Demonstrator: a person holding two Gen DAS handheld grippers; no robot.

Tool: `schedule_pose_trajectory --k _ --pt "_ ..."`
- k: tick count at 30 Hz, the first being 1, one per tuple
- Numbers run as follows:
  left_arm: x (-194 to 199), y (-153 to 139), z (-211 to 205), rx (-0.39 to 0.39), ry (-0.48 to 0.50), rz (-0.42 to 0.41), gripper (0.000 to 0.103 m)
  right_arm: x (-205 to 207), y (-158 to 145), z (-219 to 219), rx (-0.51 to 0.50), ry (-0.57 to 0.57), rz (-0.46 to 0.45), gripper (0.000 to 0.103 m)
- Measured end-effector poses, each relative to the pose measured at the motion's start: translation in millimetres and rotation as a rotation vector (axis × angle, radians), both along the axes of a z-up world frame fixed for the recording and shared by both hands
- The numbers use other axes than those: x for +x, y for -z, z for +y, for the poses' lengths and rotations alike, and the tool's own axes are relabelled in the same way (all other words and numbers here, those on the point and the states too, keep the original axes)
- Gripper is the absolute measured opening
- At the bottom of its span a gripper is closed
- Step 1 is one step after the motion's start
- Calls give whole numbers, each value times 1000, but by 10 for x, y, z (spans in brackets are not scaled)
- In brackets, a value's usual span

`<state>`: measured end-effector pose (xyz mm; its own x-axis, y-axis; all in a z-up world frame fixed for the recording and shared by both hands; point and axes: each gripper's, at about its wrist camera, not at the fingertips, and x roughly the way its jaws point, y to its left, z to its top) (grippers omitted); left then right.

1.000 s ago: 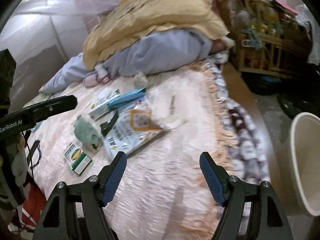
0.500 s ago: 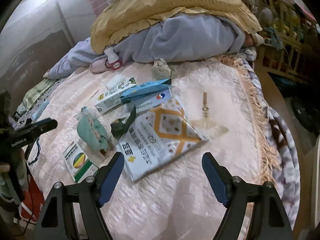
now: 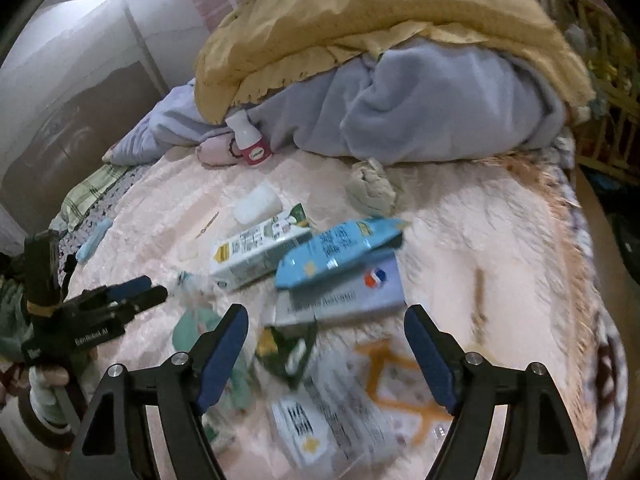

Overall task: Collect trash
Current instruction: 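Grasp the beige crumpled cloth with the right tool while the left tool grasps a small teal piece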

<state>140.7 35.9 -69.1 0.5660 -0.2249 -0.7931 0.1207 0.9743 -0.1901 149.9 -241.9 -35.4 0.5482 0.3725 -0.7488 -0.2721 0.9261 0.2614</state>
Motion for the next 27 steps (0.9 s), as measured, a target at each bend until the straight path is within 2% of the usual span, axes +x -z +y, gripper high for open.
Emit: schedule_pose_trajectory --k 3,5,9,12,14,16,18,20,21,22,25,27 --pt "109 89 -29 3 18 22 58 206 76 98 21 -13 40 78" --pt "147 123 -41 -1 28 29 58 312 109 159 -1 -25 50 78" --pt "212 155 -74 -10 61 32 58 519 -9 102 -34 3 -8 78" --pt "271 179 -99 -13 79 43 57 821 -11 105 -71 3 -2 78" --pt "287 187 -112 -24 90 46 50 1019 53 130 -105 0 7 78" --pt "310 201 -124 -27 102 57 36 1190 113 138 -111 3 8 77" --pt "327 235 -136 -22 110 69 29 1339 183 161 -110 -3 14 63" --pt "332 270 -139 -15 111 76 22 1455 285 208 -129 -18 36 42" --pt "327 278 -136 -19 110 74 19 1487 339 227 -147 -23 48 39" --pt "327 283 -128 -23 109 72 16 1490 388 239 -162 -27 55 29" --pt "292 265 -84 -39 94 68 12 1396 342 195 -145 -30 28 22" --pt "261 204 2 -78 68 66 9 1258 218 127 -114 -31 -9 21"
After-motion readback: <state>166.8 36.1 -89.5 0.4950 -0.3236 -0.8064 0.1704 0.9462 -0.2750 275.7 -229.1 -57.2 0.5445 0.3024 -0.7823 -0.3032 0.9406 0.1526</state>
